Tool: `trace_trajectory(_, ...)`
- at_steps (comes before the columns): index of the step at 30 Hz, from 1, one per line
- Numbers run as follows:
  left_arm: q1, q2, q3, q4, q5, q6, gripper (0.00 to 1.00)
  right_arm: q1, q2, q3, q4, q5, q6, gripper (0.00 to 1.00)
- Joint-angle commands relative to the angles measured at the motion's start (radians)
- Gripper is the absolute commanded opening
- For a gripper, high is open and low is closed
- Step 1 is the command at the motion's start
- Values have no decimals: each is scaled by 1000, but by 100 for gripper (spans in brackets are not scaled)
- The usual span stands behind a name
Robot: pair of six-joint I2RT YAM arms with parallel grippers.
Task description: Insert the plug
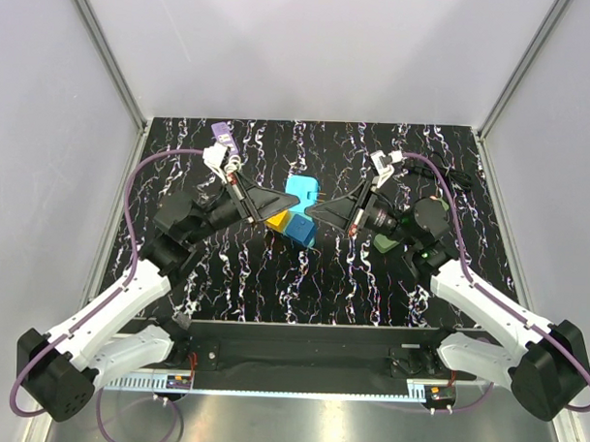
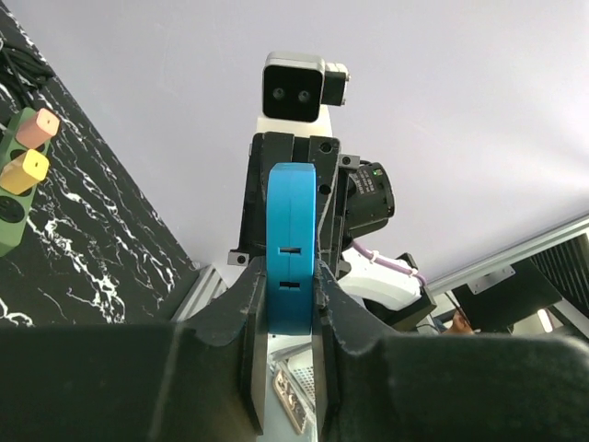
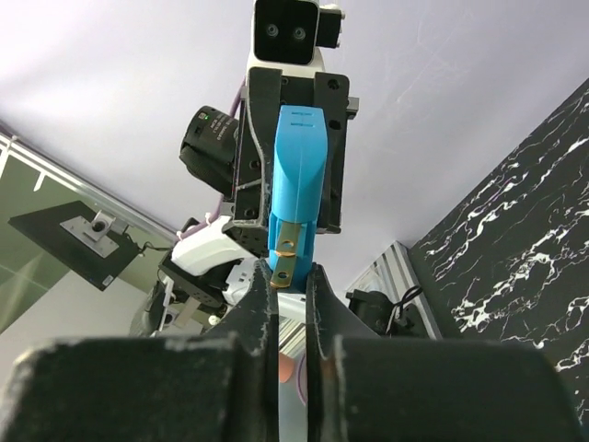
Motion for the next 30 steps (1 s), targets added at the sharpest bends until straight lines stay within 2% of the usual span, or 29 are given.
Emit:
trace_trajectory(1, -8, -26, 6, 66, -10, 2, 40, 14, -6, 43, 31, 37, -29, 0)
trace_trajectory(5, -4, -17, 110, -131, 13, 145, 62, 16, -12, 54, -24, 10, -52, 0)
trace_trajectory(7, -3, 4, 184, -247, 42, 214, 64, 16, -19, 60, -53, -6, -64, 0)
trace_trajectory(11, -3, 44, 241, -296, 110, 242, 63, 14, -11, 62, -64, -39, -64, 0)
trace_trajectory(16, -3, 83, 259, -304, 199, 248, 52, 16, 11, 57, -50, -70, -49, 0)
trace_trajectory(18, -3, 89, 267, -325, 229, 265, 51, 14, 12, 52, -49, -85, -47, 0)
trace_trajectory(21, -3, 87, 278, -360, 240, 282, 50, 14, 14, 49, -49, -96, -46, 0)
trace_trajectory(30, 3, 87, 261, -331, 251, 262, 46, 16, 33, 37, -36, -130, -32, 0)
